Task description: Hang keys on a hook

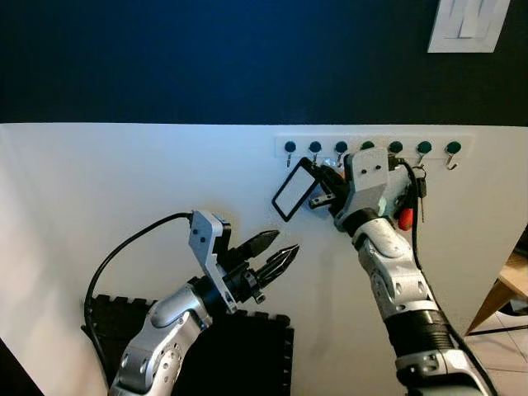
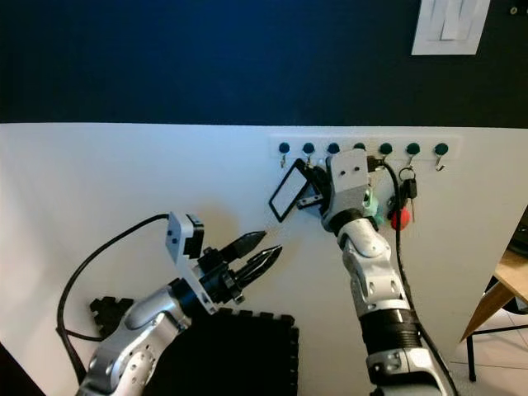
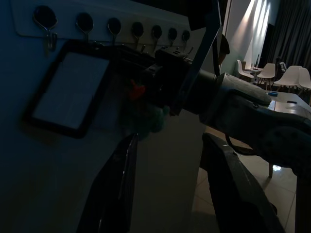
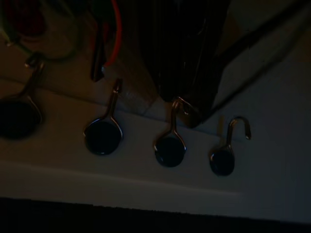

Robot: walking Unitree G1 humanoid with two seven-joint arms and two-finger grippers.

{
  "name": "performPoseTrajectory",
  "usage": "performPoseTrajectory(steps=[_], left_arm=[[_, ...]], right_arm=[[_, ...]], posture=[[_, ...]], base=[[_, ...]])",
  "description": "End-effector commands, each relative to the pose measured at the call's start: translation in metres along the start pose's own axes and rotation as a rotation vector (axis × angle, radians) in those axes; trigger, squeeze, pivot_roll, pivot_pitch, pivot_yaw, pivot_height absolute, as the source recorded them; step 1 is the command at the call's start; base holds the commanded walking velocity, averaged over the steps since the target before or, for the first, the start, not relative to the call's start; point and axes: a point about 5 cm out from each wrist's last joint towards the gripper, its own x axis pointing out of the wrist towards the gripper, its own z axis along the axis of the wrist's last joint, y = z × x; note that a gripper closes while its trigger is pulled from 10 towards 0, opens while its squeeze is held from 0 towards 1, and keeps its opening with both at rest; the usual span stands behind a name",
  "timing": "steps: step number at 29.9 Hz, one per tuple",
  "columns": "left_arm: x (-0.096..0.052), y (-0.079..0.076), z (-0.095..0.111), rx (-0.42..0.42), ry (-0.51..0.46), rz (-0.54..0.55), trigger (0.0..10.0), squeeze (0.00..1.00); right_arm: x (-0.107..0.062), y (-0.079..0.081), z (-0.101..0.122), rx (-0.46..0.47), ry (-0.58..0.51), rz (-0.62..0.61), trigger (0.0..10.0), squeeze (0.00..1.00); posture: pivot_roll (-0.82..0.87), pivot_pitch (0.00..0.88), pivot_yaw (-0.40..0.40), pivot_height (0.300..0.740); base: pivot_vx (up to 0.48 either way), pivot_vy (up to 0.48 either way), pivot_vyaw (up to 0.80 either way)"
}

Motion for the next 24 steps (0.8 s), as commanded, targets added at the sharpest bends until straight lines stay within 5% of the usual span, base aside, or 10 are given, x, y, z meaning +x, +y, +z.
performPoseTrajectory(steps=[1, 9, 21, 22, 23, 24], left_arm=[[0.0013, 0.0024, 0.0007, 0.014, 0.003, 0.01, 10.0, 0.0], [0.0023, 0.003, 0.0021, 0.015, -0.003, 0.019, 10.0, 0.0], [0.003, 0.0027, 0.0029, 0.019, -0.006, 0.018, 10.0, 0.0], [0.0031, 0.0028, 0.003, 0.02, -0.006, 0.018, 10.0, 0.0], [0.0031, 0.0028, 0.003, 0.02, -0.006, 0.018, 10.0, 0.0], [0.0031, 0.0029, 0.0031, 0.02, -0.005, 0.017, 10.0, 0.0]], right_arm=[[0.0009, 0.0012, -0.0106, -0.047, 0.077, 0.037, 10.0, 0.0], [0.0041, -0.0001, -0.0077, -0.198, 0.107, 0.136, 10.0, 0.0], [0.0036, -0.0037, -0.0076, -0.167, 0.11, 0.128, 10.0, 0.0], [0.0035, -0.0049, -0.0073, -0.142, 0.109, 0.12, 10.0, 0.2], [0.0035, -0.0049, -0.0073, -0.142, 0.109, 0.12, 10.0, 0.2], [0.0036, -0.0058, -0.0069, -0.123, 0.107, 0.114, 10.0, 0.83]], posture=[[0.05, 0.013, 0.036, 0.74], [0.05, 0.018, 0.036, 0.74], [0.05, 0.017, 0.038, 0.74], [0.05, 0.017, 0.038, 0.74], [0.05, 0.017, 0.038, 0.74], [0.05, 0.017, 0.038, 0.74]], base=[[0.0, 0.0, 0.0], [0.0, 0.0, 0.0], [0.0, 0.0, 0.0], [0.0, 0.0, 0.0], [0.0, 0.0, 0.0], [0.0, 0.0, 0.0]])
